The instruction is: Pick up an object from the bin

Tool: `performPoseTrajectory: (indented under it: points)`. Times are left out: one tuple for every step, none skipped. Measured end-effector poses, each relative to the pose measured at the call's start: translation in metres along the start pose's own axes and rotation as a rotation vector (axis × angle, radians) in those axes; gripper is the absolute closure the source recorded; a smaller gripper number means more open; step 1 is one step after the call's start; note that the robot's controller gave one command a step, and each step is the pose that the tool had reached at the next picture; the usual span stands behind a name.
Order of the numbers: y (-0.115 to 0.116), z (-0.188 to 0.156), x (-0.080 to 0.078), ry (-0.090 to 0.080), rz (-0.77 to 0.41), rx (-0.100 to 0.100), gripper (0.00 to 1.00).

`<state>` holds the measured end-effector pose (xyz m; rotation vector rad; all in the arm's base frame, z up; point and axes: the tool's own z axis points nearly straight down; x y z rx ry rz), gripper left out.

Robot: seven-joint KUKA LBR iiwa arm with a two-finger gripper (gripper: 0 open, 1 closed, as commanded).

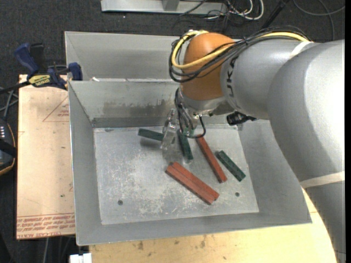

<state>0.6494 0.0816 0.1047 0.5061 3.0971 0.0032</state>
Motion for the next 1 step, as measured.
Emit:
performPoseTrajectory:
  points:
    - [0.0003, -0.0051, -0.0005, -0.002, 0.000, -0.001, 1.00]
